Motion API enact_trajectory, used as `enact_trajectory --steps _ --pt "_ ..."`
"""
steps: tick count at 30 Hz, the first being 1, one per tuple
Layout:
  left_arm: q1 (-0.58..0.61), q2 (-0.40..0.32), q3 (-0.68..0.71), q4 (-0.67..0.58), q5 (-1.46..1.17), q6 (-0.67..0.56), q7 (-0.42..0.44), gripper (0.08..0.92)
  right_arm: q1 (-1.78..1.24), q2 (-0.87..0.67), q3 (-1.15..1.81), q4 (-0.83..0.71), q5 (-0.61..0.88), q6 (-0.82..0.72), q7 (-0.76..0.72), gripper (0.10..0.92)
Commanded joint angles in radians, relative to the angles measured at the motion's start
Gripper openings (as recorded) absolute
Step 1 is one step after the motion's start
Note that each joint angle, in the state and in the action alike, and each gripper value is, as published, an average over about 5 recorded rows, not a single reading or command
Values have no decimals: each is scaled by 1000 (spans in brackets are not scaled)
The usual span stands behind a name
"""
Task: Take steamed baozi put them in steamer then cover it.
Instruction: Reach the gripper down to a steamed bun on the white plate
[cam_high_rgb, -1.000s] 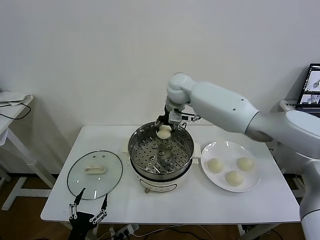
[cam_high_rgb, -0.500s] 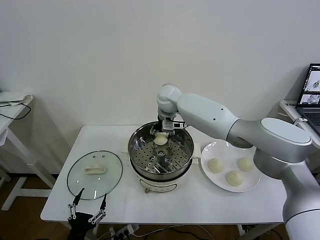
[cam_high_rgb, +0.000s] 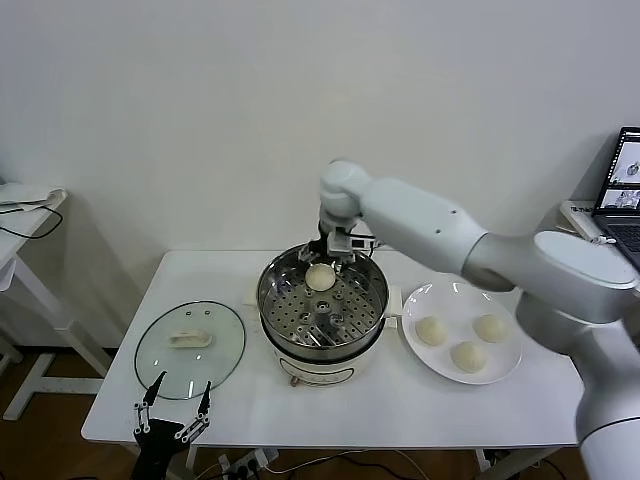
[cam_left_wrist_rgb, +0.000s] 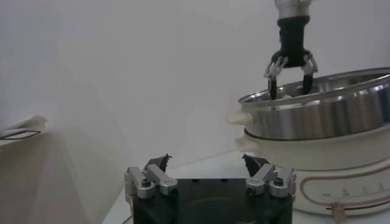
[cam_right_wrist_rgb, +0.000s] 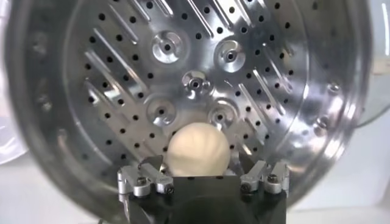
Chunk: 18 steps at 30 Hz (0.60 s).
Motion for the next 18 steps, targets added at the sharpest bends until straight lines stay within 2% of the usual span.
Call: enact_trajectory --steps 1,4,7,18 --pt "-2 2 1 1 0 2 1 823 188 -314 -95 88 582 -499 -112 823" --pt "-1 5 4 2 2 0 1 823 196 -372 -166 5 652 -598 -129 823" --pt "-2 6 8 0 2 -2 1 823 165 -407 -238 -44 656 -640 -131 823" --pt "-1 5 21 -18 3 -3 1 823 -38 -464 -360 -13 655 -713 13 823"
